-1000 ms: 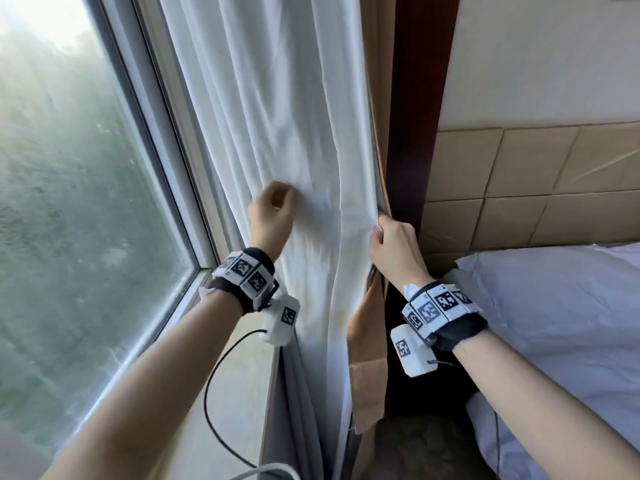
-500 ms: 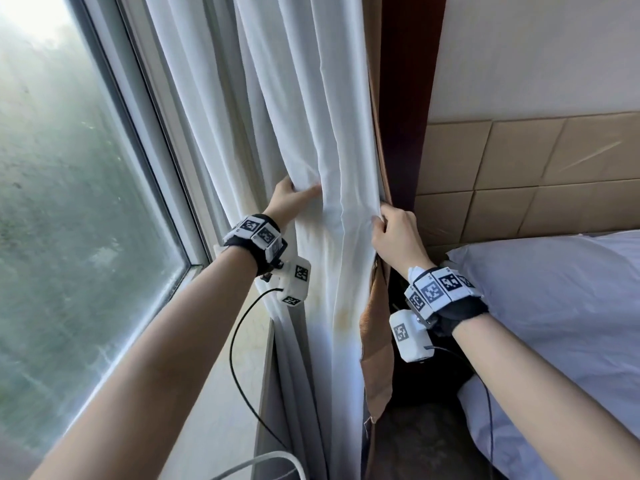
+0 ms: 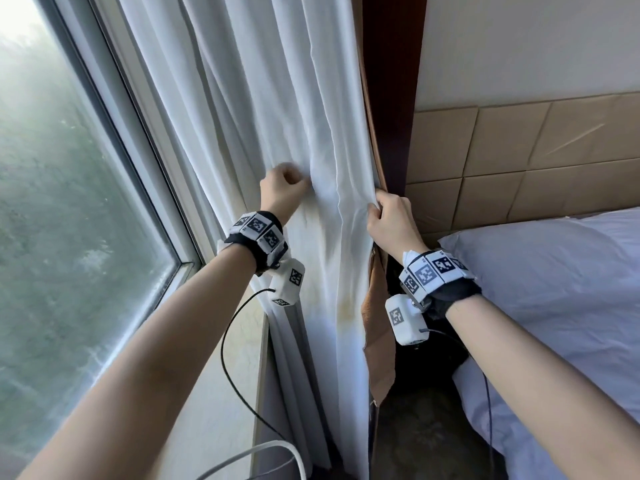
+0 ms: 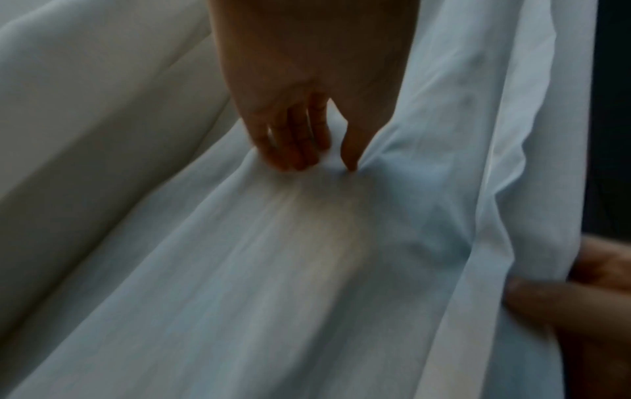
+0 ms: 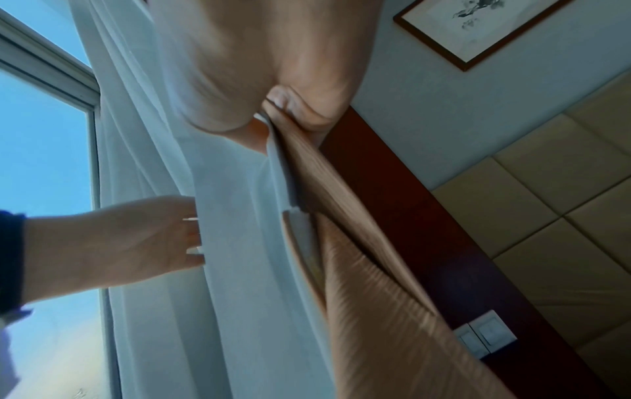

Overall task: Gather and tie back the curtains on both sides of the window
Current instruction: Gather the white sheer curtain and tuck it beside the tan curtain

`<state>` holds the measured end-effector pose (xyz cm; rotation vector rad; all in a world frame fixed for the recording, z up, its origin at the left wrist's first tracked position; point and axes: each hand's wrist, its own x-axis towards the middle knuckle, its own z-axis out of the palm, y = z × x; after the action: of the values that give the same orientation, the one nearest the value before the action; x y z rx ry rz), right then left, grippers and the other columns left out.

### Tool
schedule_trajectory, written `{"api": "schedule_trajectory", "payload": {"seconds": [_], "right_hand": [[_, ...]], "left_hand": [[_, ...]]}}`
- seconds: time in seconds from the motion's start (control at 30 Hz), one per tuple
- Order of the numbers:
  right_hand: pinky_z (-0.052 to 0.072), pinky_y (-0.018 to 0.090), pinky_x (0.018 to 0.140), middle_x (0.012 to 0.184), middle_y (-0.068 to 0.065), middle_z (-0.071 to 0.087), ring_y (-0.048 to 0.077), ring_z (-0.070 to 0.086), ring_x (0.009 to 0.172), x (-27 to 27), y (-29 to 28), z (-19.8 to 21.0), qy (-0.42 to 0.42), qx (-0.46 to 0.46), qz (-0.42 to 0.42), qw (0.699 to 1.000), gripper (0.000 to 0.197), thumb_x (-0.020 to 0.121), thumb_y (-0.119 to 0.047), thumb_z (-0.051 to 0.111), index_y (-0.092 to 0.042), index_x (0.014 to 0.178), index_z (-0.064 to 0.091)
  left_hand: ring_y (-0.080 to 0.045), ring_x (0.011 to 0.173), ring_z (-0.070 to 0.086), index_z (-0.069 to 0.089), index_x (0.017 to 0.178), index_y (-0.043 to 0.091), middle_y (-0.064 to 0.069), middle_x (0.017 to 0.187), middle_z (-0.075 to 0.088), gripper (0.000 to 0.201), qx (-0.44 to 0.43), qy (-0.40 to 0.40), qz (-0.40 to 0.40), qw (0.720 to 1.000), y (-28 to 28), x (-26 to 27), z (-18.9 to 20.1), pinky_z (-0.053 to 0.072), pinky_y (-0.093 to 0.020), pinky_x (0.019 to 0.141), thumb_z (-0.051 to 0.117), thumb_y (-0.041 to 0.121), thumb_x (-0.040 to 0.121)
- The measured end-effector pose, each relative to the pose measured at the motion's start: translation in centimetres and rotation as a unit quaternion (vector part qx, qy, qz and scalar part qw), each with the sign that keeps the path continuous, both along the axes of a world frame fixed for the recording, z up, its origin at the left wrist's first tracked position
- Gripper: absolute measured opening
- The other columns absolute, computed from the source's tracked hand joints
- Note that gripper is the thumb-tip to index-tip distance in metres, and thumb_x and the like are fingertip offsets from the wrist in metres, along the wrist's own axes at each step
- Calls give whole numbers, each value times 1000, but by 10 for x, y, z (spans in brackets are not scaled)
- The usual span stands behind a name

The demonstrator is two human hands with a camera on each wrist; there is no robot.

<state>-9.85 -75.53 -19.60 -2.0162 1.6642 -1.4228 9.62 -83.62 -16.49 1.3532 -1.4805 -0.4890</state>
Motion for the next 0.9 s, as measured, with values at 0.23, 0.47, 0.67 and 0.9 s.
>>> {"api": "schedule_trajectory", "payload": {"seconds": [0.23, 0.47, 0.67, 0.9], "right_hand": [[45, 40, 59, 65, 14, 54, 29, 48, 57, 6, 1, 1, 7, 3, 7, 1000, 18, 89, -4, 41, -1, 72, 47], [46, 38, 61, 68, 15, 58, 30, 50, 60, 5, 1, 0, -4, 15, 4, 1000, 17, 89, -5, 43, 1, 78, 53], [34, 30, 53, 60, 10, 47, 23, 39, 51, 6, 3, 5, -5, 17, -8, 1000, 19, 87, 1, 41, 0, 69, 42], [48, 39, 63, 70, 19, 58, 32, 52, 62, 4, -2, 12, 6, 14, -15, 1000, 16, 85, 2, 38, 4, 80, 53]], "left_hand": [[-17, 115, 58, 46, 132, 13, -2, 128, 57, 83, 87, 123, -44, 988, -8, 0, 7, 49, -38, 99, 80, 47, 65], [-22, 93, 67, 65, 110, 8, -5, 102, 70, 45, 62, 99, -14, 993, -8, -6, 13, 56, -34, 81, 70, 37, 77], [-29, 95, 62, 62, 108, 4, -13, 106, 66, 27, 24, 5, 13, 1000, -1, -4, 13, 54, -35, 82, 58, 24, 90], [-26, 95, 63, 63, 110, 4, -7, 97, 64, 25, -31, 1, 24, 999, 14, 21, 5, 53, -35, 82, 57, 20, 92]]}}
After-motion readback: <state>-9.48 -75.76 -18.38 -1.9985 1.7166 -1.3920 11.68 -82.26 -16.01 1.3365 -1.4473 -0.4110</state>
